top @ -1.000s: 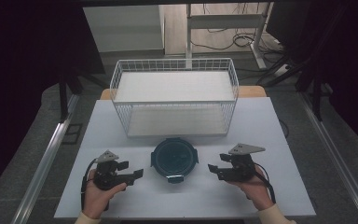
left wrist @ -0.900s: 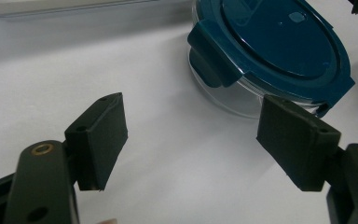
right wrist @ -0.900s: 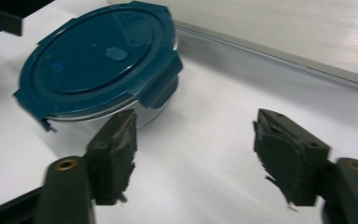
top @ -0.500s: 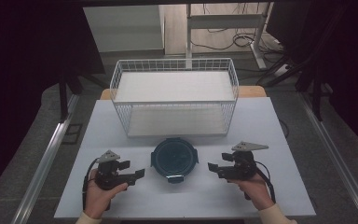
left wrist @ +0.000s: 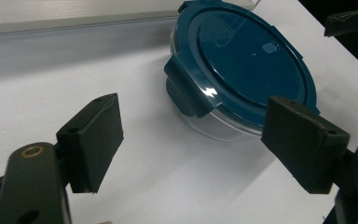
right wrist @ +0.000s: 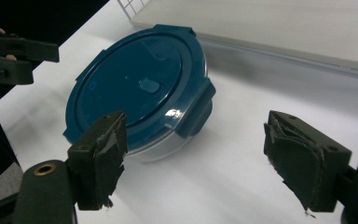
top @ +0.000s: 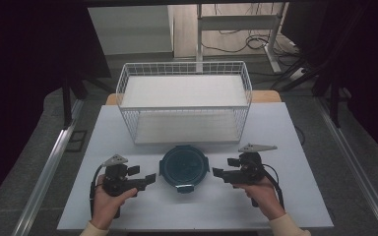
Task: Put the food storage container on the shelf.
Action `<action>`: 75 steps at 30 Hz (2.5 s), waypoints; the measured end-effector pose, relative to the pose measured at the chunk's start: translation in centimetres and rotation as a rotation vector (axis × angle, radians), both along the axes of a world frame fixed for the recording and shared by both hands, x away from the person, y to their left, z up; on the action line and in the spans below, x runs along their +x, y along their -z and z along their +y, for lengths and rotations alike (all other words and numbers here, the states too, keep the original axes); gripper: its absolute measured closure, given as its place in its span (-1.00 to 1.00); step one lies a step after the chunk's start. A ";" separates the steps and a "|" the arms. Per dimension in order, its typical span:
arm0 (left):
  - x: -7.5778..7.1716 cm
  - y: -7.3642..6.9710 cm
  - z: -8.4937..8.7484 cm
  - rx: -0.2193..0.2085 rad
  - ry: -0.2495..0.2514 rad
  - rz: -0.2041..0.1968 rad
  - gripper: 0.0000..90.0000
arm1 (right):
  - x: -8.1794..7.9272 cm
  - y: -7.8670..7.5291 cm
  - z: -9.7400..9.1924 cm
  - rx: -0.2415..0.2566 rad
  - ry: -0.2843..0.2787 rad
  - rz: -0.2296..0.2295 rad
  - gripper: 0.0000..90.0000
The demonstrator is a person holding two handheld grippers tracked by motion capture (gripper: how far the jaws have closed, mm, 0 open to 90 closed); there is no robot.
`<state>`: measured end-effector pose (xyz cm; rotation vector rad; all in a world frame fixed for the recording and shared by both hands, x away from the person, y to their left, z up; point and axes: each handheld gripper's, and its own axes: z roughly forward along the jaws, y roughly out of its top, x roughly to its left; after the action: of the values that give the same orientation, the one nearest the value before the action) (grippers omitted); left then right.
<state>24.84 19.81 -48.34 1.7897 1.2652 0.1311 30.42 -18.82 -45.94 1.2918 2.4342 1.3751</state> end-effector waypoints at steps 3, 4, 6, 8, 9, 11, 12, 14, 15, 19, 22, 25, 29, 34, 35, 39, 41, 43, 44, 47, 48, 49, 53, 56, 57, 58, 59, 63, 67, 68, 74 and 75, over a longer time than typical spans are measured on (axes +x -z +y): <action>0.2 -0.2 0.3 -0.006 0.000 -0.007 -0.56 | 0.2 0.1 0.1 0.008 0.010 0.005 -0.52; 0.4 -0.2 0.3 -0.009 0.000 -0.001 -0.56 | 0.3 0.2 0.1 0.008 0.008 0.010 -0.52; 0.8 0.1 0.3 -0.021 -0.002 0.013 -0.56 | 0.5 0.5 0.1 -0.005 0.008 0.010 -0.52; 1.2 0.4 0.0 -0.029 0.003 0.030 -0.56 | 0.8 0.6 0.1 0.006 0.013 0.015 -0.52; 1.2 0.4 -0.1 -0.029 0.005 0.033 -0.56 | 0.9 0.5 0.1 0.010 0.012 0.015 -0.52; 1.3 0.5 -0.3 -0.024 0.005 0.033 -0.56 | 1.0 0.3 0.1 -0.002 -0.001 0.003 -0.52; 1.4 0.5 -0.3 -0.025 0.001 0.032 -0.56 | 1.0 0.2 0.1 -0.008 -0.005 -0.006 -0.52; 1.5 0.5 -0.3 -0.035 -0.006 0.031 -0.56 | 1.1 0.2 -0.2 -0.013 -0.002 -0.012 -0.53; 1.6 0.5 -0.4 -0.041 -0.005 0.031 -0.55 | 1.2 0.2 -0.4 -0.012 0.004 -0.011 -0.53; 1.8 0.8 -0.6 -0.026 0.015 0.036 -0.56 | 1.3 0.6 -1.0 -0.012 0.024 0.001 -0.53; 2.0 0.7 -0.3 -0.039 0.000 0.034 -0.56 | 1.3 0.6 -0.9 -0.009 0.024 0.005 -0.53; 2.0 0.7 -0.1 -0.056 -0.016 0.029 -0.56 | 1.1 0.7 -0.8 0.010 0.023 0.012 -0.55; 2.1 0.7 -0.4 -0.093 -0.010 0.045 -0.60 | 1.2 1.0 -0.1 0.023 0.035 0.039 -0.60; 3.3 1.1 -0.5 -0.203 -0.002 0.116 -0.66 | 1.3 1.7 1.6 0.020 0.003 0.103 -0.68; 3.6 1.3 -0.6 -0.225 -0.001 0.135 -0.67 | 1.3 1.9 2.0 0.018 0.001 0.112 -0.70; 4.6 2.0 -1.0 -0.258 -0.006 0.177 -0.68 | 2.1 2.2 2.9 0.038 0.010 0.154 -0.72; 5.0 2.1 -1.1 -0.276 -0.012 0.192 -0.68 | 2.9 2.3 3.4 0.064 0.013 0.178 -0.73; 5.5 2.3 -1.4 -0.290 -0.013 0.205 -0.68 | 3.7 2.5 4.1 0.093 0.014 0.206 -0.73; 5.6 2.4 -1.5 -0.294 -0.009 0.210 -0.68 | 4.0 2.6 4.4 0.106 0.014 0.221 -0.73; 6.0 2.8 -2.0 -0.308 0.010 0.233 -0.69 | 4.6 3.1 5.3 0.103 0.019 0.237 -0.74; 6.1 2.9 -2.0 -0.313 0.013 0.238 -0.69 | 4.6 3.2 5.4 0.101 0.020 0.241 -0.74; 6.2 3.0 -2.0 -0.311 0.011 0.239 -0.69 | 4.7 3.3 5.5 0.103 0.019 0.248 -0.74; 6.6 3.6 -2.1 -0.325 0.010 0.266 -0.69 | 4.9 3.8 5.5 0.124 0.028 0.279 -0.75; 6.6 4.0 -2.5 -0.333 0.026 0.280 -0.68 | 4.9 4.4 5.8 0.131 0.024 0.303 -0.75; 6.7 4.1 -2.6 -0.339 0.034 0.289 -0.68 | 4.9 4.6 5.8 0.129 0.022 0.310 -0.75; 6.8 4.3 -2.6 -0.351 0.037 0.296 -0.67 | 4.9 4.8 5.9 0.130 0.020 0.316 -0.75; 6.8 4.5 -2.7 -0.354 0.034 0.301 -0.67 | 4.9 4.9 6.0 0.134 0.019 0.323 -0.75; 6.9 4.9 -2.7 -0.383 0.056 0.323 -0.58 | 4.9 5.3 6.1 0.154 0.017 0.354 -0.67; 6.8 5.1 -3.1 -0.368 0.064 0.337 -0.52 | 4.7 5.3 6.0 0.171 0.038 0.385 -0.66; 6.8 5.1 -3.2 -0.368 0.057 0.335 -0.52 | 4.7 5.4 5.9 0.177 0.039 0.399 -0.65; 6.3 4.3 -3.1 -0.338 0.026 0.307 -0.33 | 4.5 5.0 5.4 0.183 0.052 0.380 -0.47; 6.2 4.3 -3.1 -0.341 0.023 0.315 -0.31 | 4.5 5.0 5.4 0.185 0.055 0.387 -0.44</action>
<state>31.08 16.73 -52.66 1.5651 1.3896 -0.3733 34.92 -13.46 -50.95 1.8064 2.5214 1.4847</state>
